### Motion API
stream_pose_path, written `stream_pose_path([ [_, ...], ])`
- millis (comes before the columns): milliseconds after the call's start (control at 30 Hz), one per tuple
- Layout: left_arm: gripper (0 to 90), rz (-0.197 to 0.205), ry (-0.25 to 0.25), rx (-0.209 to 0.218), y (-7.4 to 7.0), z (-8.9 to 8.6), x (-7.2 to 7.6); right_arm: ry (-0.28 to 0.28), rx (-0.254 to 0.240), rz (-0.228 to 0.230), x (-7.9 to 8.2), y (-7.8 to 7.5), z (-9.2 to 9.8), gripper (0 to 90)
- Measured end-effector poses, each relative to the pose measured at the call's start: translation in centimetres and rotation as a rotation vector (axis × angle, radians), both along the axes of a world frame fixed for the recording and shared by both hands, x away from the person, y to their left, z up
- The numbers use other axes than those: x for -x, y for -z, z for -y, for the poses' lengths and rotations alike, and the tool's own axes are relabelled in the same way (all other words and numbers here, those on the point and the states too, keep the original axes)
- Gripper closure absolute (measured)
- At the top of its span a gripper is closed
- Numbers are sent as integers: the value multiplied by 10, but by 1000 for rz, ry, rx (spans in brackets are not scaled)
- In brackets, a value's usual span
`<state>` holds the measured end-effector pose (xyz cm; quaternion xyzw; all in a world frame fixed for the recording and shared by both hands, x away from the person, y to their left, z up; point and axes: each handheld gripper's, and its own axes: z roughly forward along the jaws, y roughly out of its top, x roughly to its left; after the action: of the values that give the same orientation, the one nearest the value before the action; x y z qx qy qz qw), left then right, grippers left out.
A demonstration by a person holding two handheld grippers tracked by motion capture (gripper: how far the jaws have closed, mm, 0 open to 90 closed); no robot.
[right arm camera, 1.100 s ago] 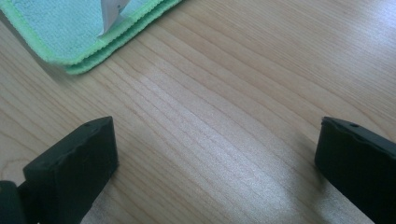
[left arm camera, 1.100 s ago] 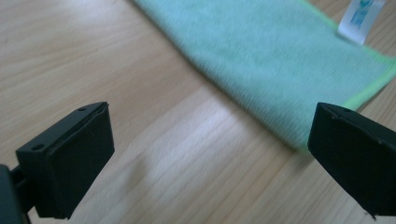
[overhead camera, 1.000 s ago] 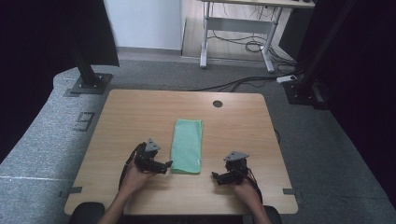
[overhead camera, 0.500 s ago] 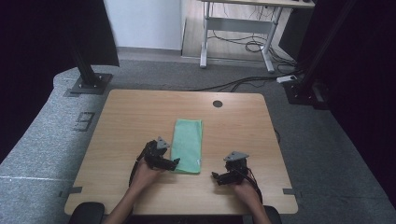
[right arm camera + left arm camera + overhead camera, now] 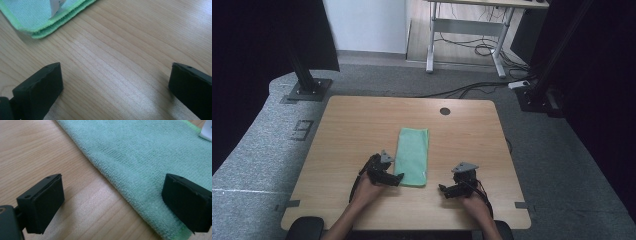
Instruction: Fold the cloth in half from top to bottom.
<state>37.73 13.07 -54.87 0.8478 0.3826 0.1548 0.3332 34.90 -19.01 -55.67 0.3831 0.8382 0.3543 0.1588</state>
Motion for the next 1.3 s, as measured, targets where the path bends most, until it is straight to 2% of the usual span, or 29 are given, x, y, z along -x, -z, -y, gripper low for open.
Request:
stream_pose_path([
  [467,63,1,-33,1,0,0,14,7,8,-15,-1,-2,-2,9],
  [533,66,-1,-33,2,0,0,15,7,-5,-22,-1,-4,-3,10],
  [700,67,-3,-33,3,0,1,20,5,-51,-3,-2,-12,-6,10],
  [967,67,-10,-25,6,0,1,30,-28,-96,-15,-9,-24,-29,13],
  [1133,66,-18,-16,9,0,1,36,-60,-95,-7,-16,-29,-53,22],
  [1300,66,-22,-7,9,0,0,42,-80,-76,-11,-25,-26,-72,28],
])
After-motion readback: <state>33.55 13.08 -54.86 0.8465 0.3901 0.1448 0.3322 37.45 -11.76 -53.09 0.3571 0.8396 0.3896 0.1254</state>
